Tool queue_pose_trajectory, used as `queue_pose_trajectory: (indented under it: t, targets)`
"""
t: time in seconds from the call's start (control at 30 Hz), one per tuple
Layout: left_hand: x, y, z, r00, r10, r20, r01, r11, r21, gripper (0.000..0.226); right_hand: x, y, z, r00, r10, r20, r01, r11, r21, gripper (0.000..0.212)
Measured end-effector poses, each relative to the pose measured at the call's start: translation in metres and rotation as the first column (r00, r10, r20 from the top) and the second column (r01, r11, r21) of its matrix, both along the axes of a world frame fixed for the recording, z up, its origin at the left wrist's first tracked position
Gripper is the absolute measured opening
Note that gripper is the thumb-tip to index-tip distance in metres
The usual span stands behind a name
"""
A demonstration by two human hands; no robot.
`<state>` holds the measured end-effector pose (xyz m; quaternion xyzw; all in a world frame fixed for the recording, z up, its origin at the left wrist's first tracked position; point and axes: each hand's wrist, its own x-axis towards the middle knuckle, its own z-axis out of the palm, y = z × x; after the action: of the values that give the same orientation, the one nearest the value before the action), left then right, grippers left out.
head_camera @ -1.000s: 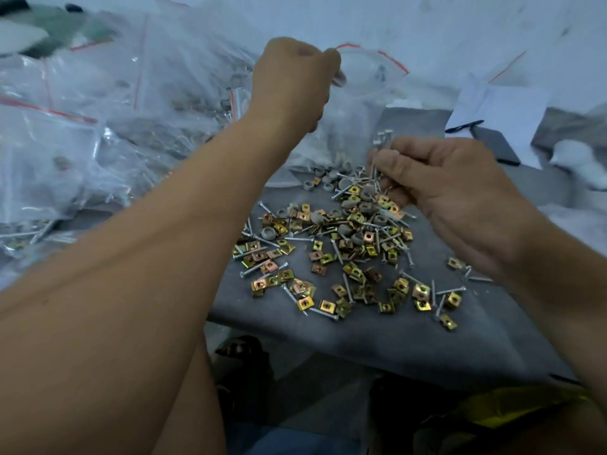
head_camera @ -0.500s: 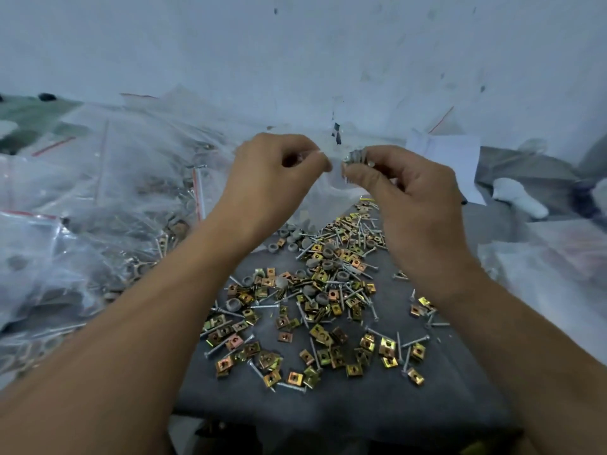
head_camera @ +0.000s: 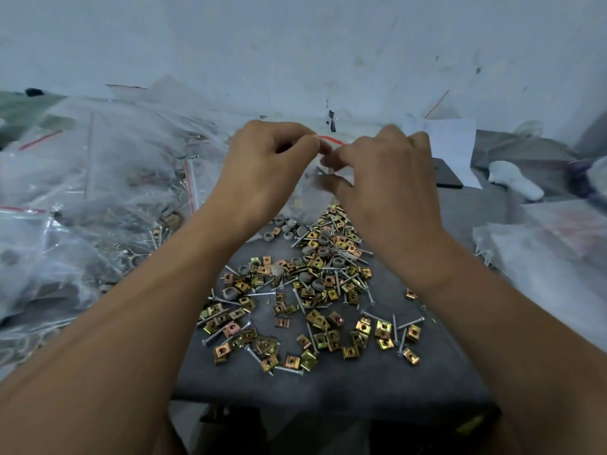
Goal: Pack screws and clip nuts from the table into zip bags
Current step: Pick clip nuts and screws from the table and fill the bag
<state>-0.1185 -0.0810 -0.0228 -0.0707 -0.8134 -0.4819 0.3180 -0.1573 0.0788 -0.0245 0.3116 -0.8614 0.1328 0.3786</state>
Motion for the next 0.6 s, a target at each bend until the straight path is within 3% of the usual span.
queue_pose_trajectory:
  t: [0.23, 0.33, 0.4, 0.47, 0.53, 0.6]
  targets:
    - [0.001, -0.001, 0.001, 0.999, -0.005, 0.035, 0.002, 0.996, 0.09, 0.027, -0.002, 0.002, 0.001, 0.999, -0.043, -0.012, 0.043, 0.999, -0.012, 0.032]
    - [-0.003, -0.003, 0.0, 0.996, 0.07, 0.052, -0.078, 0.982, 0.17, 0.026, -0.005, 0.007, 0.0, 0.991, 0.112, 0.074, -0.094, 0.972, -0.216, 0.026]
    - [-0.008, -0.008, 0.0, 0.984, 0.162, 0.072, -0.175, 0.948, 0.266, 0.026, -0.005, 0.013, 0.0, 0.957, 0.27, 0.106, -0.204, 0.887, -0.415, 0.02]
    - [-0.01, -0.013, -0.001, 0.968, 0.235, 0.083, -0.25, 0.909, 0.333, 0.027, -0.004, 0.021, 0.0, 0.924, 0.352, 0.153, -0.237, 0.836, -0.494, 0.015]
    - [-0.008, -0.014, -0.003, 0.96, 0.274, 0.052, -0.275, 0.898, 0.343, 0.028, -0.005, 0.031, -0.003, 0.833, 0.435, 0.343, -0.306, 0.877, -0.369, 0.013]
    - [-0.007, -0.013, -0.003, 0.962, 0.271, 0.02, -0.262, 0.908, 0.328, 0.028, -0.006, 0.037, -0.01, 0.697, 0.416, 0.584, -0.43, 0.894, -0.124, 0.01]
